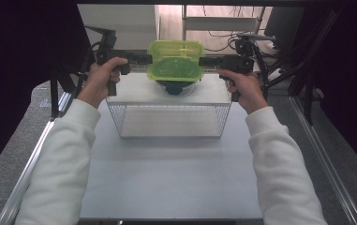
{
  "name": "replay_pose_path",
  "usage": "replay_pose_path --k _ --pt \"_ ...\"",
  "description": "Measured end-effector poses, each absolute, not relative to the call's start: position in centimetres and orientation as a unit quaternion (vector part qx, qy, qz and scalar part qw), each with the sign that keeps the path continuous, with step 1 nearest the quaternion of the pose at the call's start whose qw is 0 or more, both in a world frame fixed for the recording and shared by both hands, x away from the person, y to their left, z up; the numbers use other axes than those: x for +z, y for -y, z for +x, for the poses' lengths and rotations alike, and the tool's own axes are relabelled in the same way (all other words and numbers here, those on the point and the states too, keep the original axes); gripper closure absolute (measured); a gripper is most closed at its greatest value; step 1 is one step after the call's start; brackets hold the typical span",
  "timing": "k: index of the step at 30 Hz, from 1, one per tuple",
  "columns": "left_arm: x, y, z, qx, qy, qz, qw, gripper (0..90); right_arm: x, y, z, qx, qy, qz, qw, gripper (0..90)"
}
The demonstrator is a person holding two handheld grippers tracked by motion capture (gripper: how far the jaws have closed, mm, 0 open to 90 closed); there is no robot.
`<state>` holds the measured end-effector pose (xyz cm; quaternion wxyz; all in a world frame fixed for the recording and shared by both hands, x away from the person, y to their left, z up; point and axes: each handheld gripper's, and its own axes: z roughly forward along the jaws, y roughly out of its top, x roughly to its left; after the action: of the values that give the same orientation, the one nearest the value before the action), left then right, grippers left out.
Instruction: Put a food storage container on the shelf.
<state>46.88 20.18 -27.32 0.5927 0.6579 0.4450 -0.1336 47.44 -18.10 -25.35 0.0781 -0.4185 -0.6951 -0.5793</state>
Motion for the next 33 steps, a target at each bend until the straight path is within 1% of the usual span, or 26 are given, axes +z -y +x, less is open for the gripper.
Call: replay_pose_path --k 3,6,14,20,22,23,24,25,26,27,28,31,33 --pt "-27.9 -20.2 47.7 -0.14 -0.454 0.653 0.59 81.9 -25.7 18.0 48.3 -0.57 0.694 -0.432 0.082 78.8" --pt "-28.5 -20.5 48.6 -0.161 -0.461 0.63 0.603 81.7 -26.2 18.0 49.1 -0.569 0.685 -0.444 0.098 78.1" --pt "-29.8 -20.4 49.9 -0.191 -0.486 0.584 0.622 78.5 -27.1 18.0 50.9 -0.567 0.649 -0.489 0.137 74.4" --pt "-30.2 -20.2 50.0 -0.189 -0.495 0.577 0.622 76.1 -27.7 18.0 51.5 -0.571 0.629 -0.506 0.148 72.1" --pt "-30.3 -20.2 50.0 -0.191 -0.494 0.574 0.624 74.4 -27.7 17.9 51.5 -0.572 0.625 -0.51 0.15 68.0" --pt "-30.3 -20.1 50.0 -0.189 -0.493 0.577 0.623 71.3 -27.8 17.9 51.6 -0.573 0.624 -0.509 0.152 63.2" --pt "-30.3 -20.0 49.9 -0.182 -0.494 0.578 0.624 65.5 -27.8 17.8 51.6 -0.577 0.621 -0.508 0.151 57.3" --pt "-30.3 -20.1 49.9 -0.17 -0.494 0.578 0.627 57.2 -27.6 17.7 51.5 -0.582 0.621 -0.504 0.148 50.4" --pt "-30.1 -20.2 49.8 -0.159 -0.494 0.577 0.631 52.3 -27.5 17.7 51.4 -0.589 0.618 -0.502 0.141 44.6" --pt "-29.9 -20.3 49.6 -0.147 -0.494 0.577 0.633 45.3 -27.3 17.7 51.3 -0.596 0.614 -0.501 0.132 38.4" --pt "-29.7 -20.4 49.4 -0.132 -0.494 0.582 0.632 40.2 -27.1 17.8 51.1 -0.601 0.612 -0.499 0.122 35.1" --pt "-28.9 -20.8 48.4 -0.087 -0.489 0.602 0.625 30.6 -26.4 18.4 50.3 -0.613 0.617 -0.486 0.089 30.3" --pt "-28.4 -21.0 47.1 -0.062 -0.481 0.616 0.621 27.4 -26.0 18.8 49.6 -0.618 0.624 -0.471 0.079 28.8"
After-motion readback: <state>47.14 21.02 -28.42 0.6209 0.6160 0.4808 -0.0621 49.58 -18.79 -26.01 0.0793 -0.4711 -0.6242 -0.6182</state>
